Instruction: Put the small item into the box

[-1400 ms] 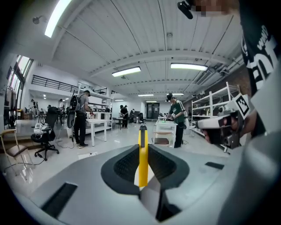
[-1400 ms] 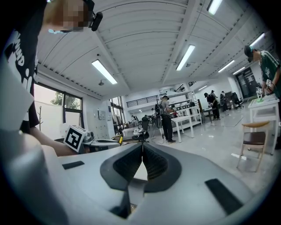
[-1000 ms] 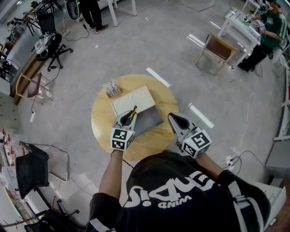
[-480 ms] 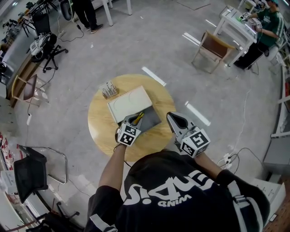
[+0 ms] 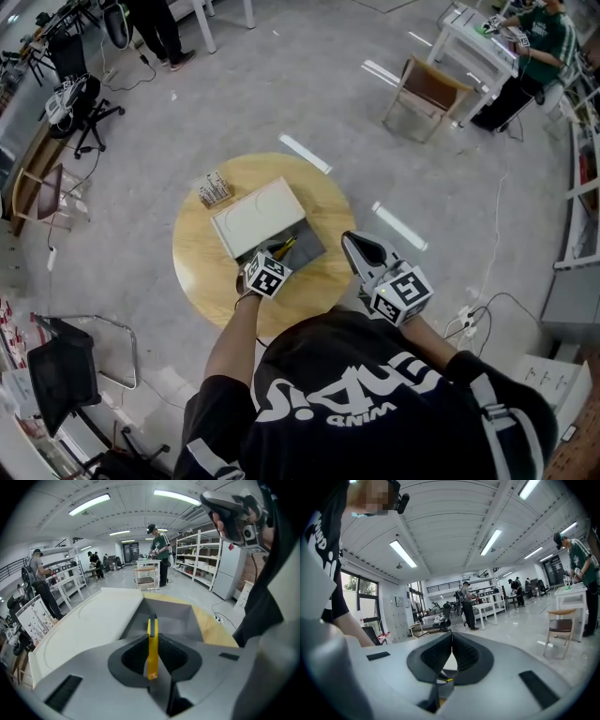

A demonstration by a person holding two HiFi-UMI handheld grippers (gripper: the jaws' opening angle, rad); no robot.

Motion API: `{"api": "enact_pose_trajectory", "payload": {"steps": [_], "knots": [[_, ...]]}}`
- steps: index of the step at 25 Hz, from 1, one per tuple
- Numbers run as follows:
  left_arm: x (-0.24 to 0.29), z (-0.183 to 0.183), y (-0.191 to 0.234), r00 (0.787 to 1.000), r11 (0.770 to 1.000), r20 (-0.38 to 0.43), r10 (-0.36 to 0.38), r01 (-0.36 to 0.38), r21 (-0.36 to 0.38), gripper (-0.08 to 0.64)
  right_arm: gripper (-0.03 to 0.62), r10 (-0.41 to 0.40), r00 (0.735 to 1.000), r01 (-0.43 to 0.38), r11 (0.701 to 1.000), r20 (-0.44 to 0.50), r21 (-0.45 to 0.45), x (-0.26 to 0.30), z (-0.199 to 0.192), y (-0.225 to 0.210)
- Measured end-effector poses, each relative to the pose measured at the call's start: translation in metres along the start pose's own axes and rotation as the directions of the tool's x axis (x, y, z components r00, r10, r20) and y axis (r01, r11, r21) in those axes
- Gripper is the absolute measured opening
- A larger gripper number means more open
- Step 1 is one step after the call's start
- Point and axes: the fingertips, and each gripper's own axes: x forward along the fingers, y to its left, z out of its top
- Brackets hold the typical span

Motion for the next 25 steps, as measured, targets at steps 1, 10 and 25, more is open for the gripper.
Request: {"api": "enact_pose_trajectory", "payload": {"steps": [1, 10, 25], "knots": [[0.002, -0.002, 0.0, 1.0, 1.0, -0.014, -0.003, 0.003, 0.003, 0.066, 0.004, -0.006, 1.0, 0.006, 1.0, 0.0, 0.0, -0.001, 0.0, -0.001], [0.018, -0.012, -0.007, 0.995, 0.999, -0.089, -0.036, 0.039, 0.028, 0.066, 0.005, -0.047, 0.999, 0.047, 0.999, -0.002, 0.005, -0.007, -0.003, -0.008], [0.027, -0.023, -0.011, 0.984, 0.997, -0.169, -0.046, 0.055, 0.05, 0.072, 0.005, -0.063, 0.998, 0.063, 0.998, -0.004, 0.015, -0.009, -0.004, -0.015]]}}
